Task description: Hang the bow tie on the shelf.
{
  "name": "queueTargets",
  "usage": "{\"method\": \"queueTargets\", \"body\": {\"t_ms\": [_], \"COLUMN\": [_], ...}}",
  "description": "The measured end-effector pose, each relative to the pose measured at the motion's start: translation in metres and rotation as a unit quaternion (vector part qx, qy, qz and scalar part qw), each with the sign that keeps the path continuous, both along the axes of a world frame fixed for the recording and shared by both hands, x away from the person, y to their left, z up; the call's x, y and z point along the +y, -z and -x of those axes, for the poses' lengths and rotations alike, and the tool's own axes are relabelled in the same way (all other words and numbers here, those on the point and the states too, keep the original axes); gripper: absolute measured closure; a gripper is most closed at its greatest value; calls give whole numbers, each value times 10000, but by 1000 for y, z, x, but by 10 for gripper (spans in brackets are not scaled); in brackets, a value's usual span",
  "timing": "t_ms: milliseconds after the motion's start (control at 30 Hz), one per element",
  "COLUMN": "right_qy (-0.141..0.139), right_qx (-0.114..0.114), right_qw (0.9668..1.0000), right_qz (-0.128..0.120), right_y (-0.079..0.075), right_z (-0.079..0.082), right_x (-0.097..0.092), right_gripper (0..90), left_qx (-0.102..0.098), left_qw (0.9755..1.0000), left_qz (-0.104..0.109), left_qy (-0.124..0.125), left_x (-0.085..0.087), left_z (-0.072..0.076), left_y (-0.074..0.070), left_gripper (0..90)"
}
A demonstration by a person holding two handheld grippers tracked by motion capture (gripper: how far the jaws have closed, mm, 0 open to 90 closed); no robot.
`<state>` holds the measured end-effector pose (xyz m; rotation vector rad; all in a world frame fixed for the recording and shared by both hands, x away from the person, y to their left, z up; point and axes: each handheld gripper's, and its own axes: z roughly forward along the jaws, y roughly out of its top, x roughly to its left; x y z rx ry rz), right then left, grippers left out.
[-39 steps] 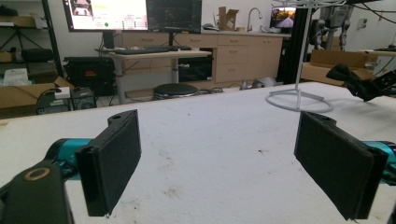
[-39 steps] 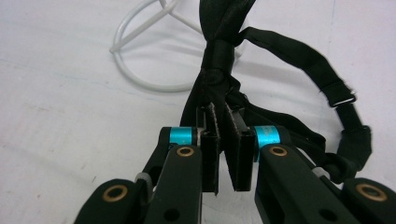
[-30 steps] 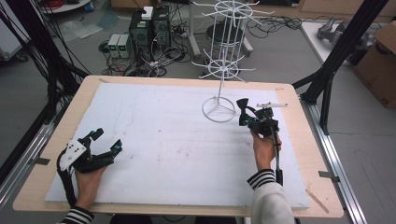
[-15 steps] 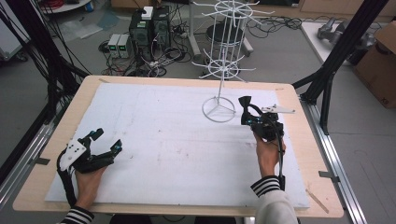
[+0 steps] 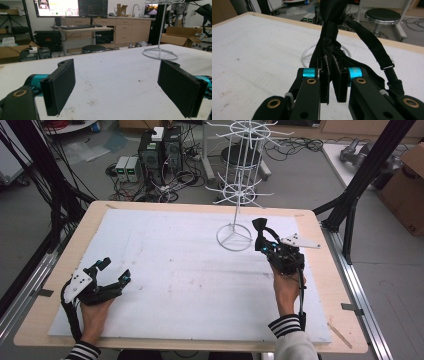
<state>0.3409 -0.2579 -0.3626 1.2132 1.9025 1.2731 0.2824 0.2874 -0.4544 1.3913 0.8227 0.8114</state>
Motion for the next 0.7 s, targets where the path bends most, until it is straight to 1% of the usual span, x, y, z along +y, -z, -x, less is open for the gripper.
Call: {"method": "queueTargets", "body": {"t_ms": [233, 333, 433, 533, 667, 700], "right_qy": [60, 83, 65, 62, 89, 92], "right_qx": [-384, -410, -534, -692, -781, -788], "right_qw": [9992, 9991, 9985, 9976, 9969, 9968], "right_qz": [-46, -82, -83, -23, -16, -52], "right_y": [-8, -9, -11, -13, -14, -14], "right_z": [10, 12, 14, 16, 17, 17], "right_x": [-1, -1, -1, 1, 2, 3], "right_gripper": [849, 849, 849, 849, 849, 849], "left_qx": [-11, -20, -22, -20, -18, -20], "left_qw": [10000, 10000, 10000, 10000, 10000, 10000], "left_qz": [4, -3, 0, -13, -13, -11], "left_qy": [-3, 1, 0, 6, 8, 5], "left_x": [0, 0, 0, 0, 0, 0], "left_z": [0, 0, 0, 0, 0, 0], "left_y": [0, 0, 0, 0, 0, 0], "left_gripper": [151, 151, 151, 151, 151, 151]}}
